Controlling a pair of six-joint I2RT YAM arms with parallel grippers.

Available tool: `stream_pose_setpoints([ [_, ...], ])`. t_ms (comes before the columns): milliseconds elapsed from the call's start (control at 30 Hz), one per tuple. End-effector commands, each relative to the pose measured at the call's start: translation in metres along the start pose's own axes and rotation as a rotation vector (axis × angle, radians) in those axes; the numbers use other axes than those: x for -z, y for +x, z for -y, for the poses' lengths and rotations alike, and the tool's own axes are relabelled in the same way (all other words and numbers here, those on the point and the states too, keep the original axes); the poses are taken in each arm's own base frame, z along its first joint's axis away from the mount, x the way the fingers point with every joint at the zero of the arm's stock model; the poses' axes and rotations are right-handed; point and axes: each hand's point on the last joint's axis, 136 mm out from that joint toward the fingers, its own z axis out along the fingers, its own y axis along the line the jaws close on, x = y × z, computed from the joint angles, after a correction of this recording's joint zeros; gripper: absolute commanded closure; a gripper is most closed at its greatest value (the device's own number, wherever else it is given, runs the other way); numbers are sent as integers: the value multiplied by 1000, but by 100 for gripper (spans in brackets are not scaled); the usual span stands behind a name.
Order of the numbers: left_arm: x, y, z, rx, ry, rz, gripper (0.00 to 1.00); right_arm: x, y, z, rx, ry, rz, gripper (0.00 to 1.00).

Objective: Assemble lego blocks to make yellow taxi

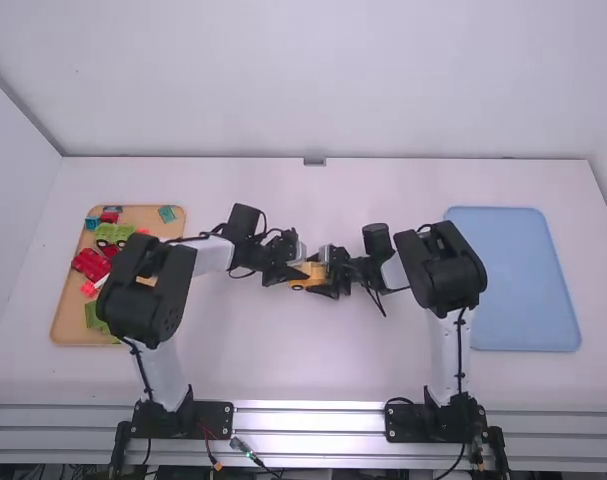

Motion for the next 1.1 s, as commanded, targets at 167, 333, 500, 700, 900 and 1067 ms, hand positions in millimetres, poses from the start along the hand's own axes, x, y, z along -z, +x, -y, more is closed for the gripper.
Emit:
stream_pose_setpoints([
  [167, -4, 11, 3, 55, 10, -16, 98, -1, 4, -6, -5, -24, 12, 53],
  [333, 6, 4, -2, 75, 15, 45, 98, -1, 6, -8, -9, -22, 5, 58],
  [500, 22, -2, -4, 65, 31, 125, 98, 0, 11, -7, -14, -6, -17, 59],
  [700, 10, 6, 8, 39, 51, 73, 98, 0, 10, -7, -13, -8, -13, 59],
  [900, -4, 16, 14, 1, 34, 4, 98, 0, 10, -7, -15, -9, -13, 59],
  [1067, 3, 23, 10, 19, 10, 7, 98, 0, 10, -7, -15, -9, -13, 58],
])
